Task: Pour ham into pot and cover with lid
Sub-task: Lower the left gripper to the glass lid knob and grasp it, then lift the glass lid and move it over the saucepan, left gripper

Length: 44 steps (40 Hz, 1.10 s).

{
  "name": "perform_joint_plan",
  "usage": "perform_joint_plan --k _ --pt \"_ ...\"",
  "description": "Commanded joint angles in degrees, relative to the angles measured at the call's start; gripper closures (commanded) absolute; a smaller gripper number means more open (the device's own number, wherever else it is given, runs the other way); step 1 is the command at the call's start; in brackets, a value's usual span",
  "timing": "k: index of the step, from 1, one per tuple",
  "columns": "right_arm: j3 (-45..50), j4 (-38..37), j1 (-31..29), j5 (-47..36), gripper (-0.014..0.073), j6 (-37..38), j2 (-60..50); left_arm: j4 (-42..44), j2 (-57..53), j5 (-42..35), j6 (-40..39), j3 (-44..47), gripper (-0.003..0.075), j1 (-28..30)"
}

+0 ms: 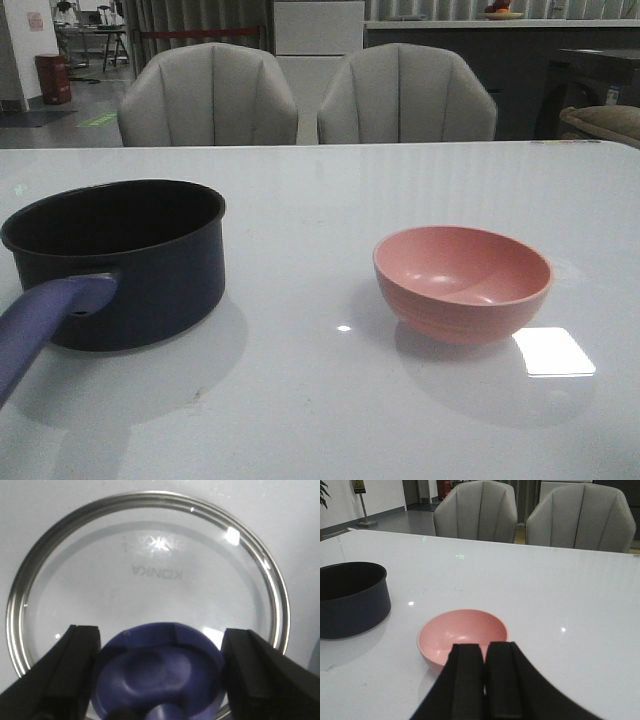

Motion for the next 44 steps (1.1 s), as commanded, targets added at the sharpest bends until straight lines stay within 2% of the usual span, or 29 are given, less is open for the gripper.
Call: perform_joint_plan --k 1,12,22,33,44 --pt "-1.8 0.1 0.0 -4.4 0.0445 -0.7 0.5 -0.3 -2.6 0.7 -0.5 -3.6 0.0387 -0.2" --pt "-1.8 0.1 0.0 -4.4 0.0445 -0.7 0.5 -0.4 -3.4 4.5 1.1 -10.0 0.0387 -0.4" --pt "-1.8 0.1 0.0 -4.4 0.0445 -0.7 0.5 -0.3 -6.1 5.1 1.5 -16.4 0.0387 -3.9" --pt "-1.8 0.1 0.0 -4.4 0.0445 -0.7 0.5 -0.3 -6.9 10.4 4.8 -23.3 0.0387 -15.3" --pt "-1.8 0.1 0.0 -4.4 0.0445 -0.7 0.5 -0.1 -5.8 11.1 6.0 -23.7 0.0387 -26.2"
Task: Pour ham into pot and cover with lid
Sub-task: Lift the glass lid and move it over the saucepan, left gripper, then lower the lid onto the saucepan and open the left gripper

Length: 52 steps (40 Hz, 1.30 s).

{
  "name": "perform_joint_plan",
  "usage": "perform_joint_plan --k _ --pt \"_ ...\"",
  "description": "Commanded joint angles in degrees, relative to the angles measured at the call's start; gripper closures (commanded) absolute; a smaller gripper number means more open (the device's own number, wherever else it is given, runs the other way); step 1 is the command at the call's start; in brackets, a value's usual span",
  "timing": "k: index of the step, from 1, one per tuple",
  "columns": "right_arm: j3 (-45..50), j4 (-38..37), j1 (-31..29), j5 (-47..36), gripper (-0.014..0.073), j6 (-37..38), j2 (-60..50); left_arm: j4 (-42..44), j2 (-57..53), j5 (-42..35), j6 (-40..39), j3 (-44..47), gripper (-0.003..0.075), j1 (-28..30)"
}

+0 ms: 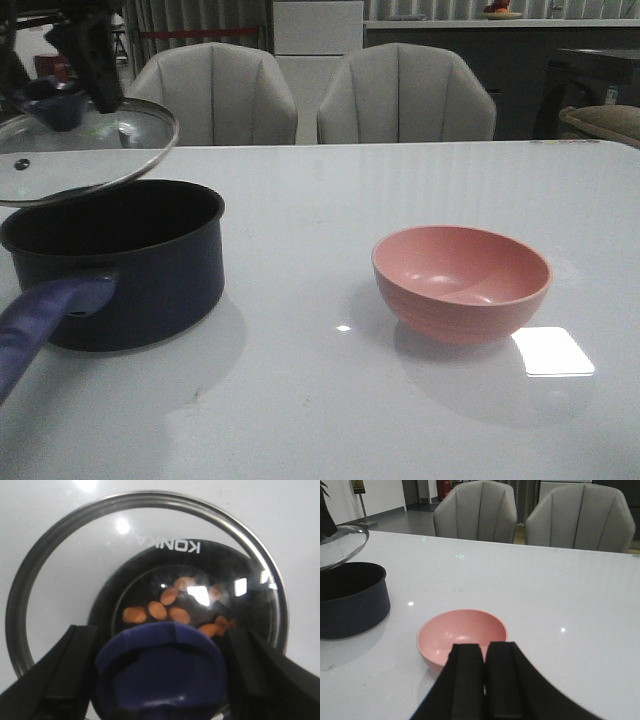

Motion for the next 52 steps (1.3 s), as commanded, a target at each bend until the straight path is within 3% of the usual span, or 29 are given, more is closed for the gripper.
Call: perform_joint_plan --k 1,11,46,52 --pt "-1.8 0.1 0.0 -4.5 0.0445 -0.7 0.5 -0.1 -2.3 -2.2 0.2 -2.1 0.0387 -2.7" --pt "-1.8 0.1 0.0 -4.5 0.0445 -0.7 0.5 -0.1 -0.2 0.7 0.2 -2.1 0.0387 -5.8" --pt "-1.8 0.1 0.0 -4.5 0.0445 -0.7 0.5 1.5 3.7 -2.2 0.2 -2.1 0.0384 -5.5" --pt "-1.8 0.1 0.0 -4.5 0.0445 -0.7 0.5 1.5 3.7 -3.7 0.2 -2.1 0.0323 -5.5"
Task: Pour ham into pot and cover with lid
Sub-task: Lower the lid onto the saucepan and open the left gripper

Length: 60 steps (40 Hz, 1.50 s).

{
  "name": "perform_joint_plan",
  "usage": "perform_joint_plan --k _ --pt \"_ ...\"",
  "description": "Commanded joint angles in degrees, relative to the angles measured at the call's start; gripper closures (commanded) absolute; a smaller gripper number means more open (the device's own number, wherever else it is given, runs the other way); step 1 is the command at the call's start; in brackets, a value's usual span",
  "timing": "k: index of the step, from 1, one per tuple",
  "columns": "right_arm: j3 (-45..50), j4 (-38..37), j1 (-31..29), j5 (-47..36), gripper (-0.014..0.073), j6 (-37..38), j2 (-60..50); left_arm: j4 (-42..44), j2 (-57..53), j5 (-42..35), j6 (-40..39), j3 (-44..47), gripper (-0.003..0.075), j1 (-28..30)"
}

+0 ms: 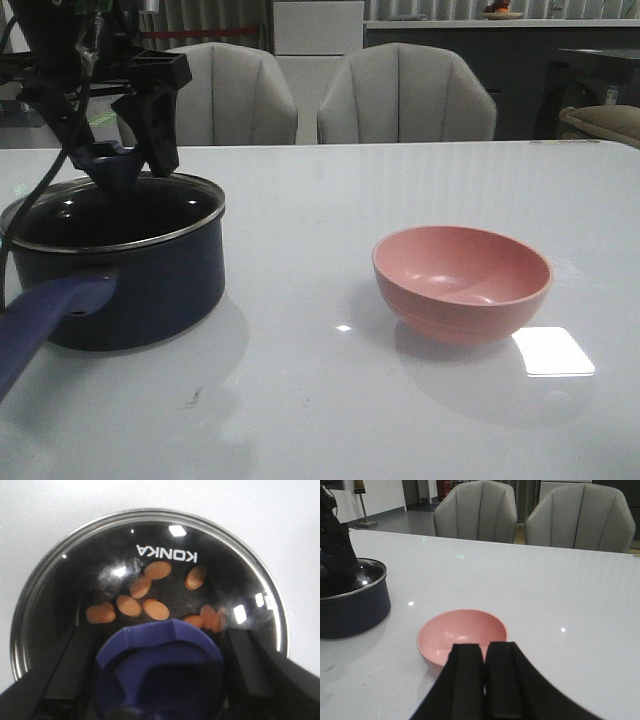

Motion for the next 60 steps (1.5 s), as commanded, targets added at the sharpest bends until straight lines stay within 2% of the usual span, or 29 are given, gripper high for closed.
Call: perform_joint_plan --k 1,18,30,39,49,60 --pt "-1.8 0.1 0.0 -4.5 0.0445 -0.7 0.5 0.0 -2.8 -3.2 0.1 -1.7 0.0307 -0.1" --pt "-1.8 0.1 0.0 -4.5 0.0445 -0.7 0.5 -0.1 -2.5 -0.8 0.1 -1.7 0.0186 -0.1" --pt "-1.8 0.1 0.0 -4.5 0.0445 -0.7 0.5 0.0 -2.5 5.1 0.1 -6.7 0.0187 -0.1" --pt "-1.8 0.1 0.0 -4.5 0.0445 -0.7 0.5 0.1 -4.3 5.6 0.1 -7.7 0.0187 -0.1" --pt "-1.8 0.1 0.0 -4.5 0.0445 -0.7 0.5 0.1 -14.6 2.6 2.0 -4.5 0.0187 -0.1" --pt "-1.8 0.1 0.0 -4.5 0.0445 -0.7 0.5 0.1 -33.0 -6.7 2.8 10.1 0.0187 -0.1"
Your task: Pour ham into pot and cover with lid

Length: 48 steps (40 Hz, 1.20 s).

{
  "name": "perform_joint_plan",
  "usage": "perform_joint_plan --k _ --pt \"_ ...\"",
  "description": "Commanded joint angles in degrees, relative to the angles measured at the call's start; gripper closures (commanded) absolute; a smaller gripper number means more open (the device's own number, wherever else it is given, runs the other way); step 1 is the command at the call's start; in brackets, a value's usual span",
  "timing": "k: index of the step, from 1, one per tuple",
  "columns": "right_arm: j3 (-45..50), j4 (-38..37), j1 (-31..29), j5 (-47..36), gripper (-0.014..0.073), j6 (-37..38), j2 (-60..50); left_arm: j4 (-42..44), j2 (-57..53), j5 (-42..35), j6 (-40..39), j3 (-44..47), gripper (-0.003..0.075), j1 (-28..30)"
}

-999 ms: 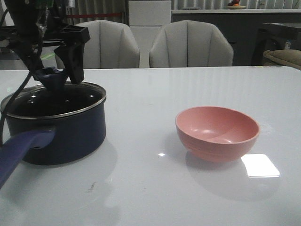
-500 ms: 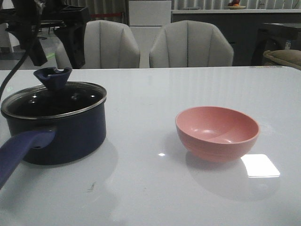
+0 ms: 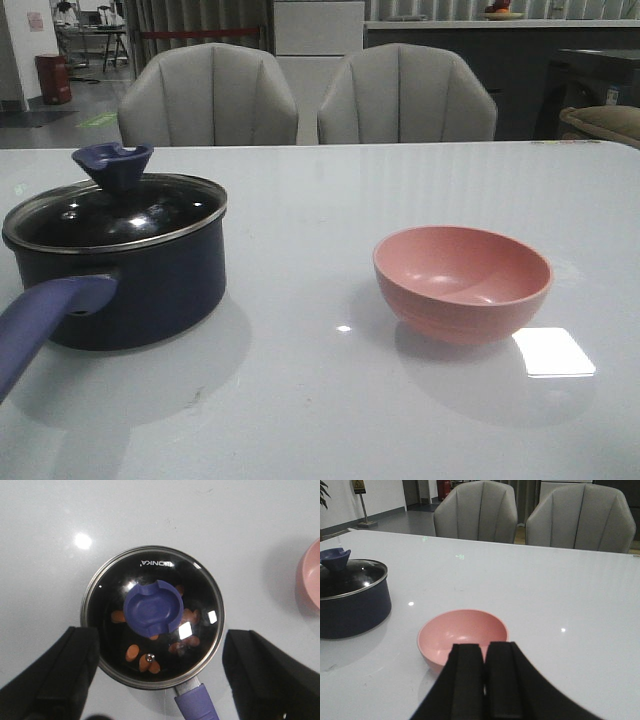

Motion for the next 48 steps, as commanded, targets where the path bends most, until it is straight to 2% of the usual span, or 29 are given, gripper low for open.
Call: perform_joint_plan --k 1,16,24,36,38,40,48 --pt "-1.8 0.1 0.0 -4.5 0.0445 -0.7 0.5 -0.3 -8.6 -7.4 1.0 4.3 0.0187 -0.1" --pt "-1.8 0.1 0.0 -4.5 0.0445 -0.7 0.5 0.4 -35.4 -22.3 1.1 28.8 0.0188 -0.1" --pt "-1.8 0.1 0.0 -4.5 0.0445 -0.7 0.5 0.7 -53.6 -32.3 1.1 43.7 0.0188 -0.1" --pt "-1.8 0.1 0.0 -4.5 0.0445 -0.7 0.5 0.6 -73.2 -37.1 1.1 59.8 0.0197 -0.1" --pt "-1.8 0.1 0.0 -4.5 0.0445 -0.7 0.5 0.3 -74.9 -37.3 1.1 61.1 0.0223 -0.1" --pt "-1.8 0.1 0.0 -4.5 0.0445 -0.7 0.5 -0.8 -76.1 -38.0 1.1 61.9 0.0283 -0.1" --pt "-1.8 0.1 0.0 -4.5 0.0445 -0.7 0.5 -0.8 -77.3 -38.7 1.1 61.9 0.0619 -0.1"
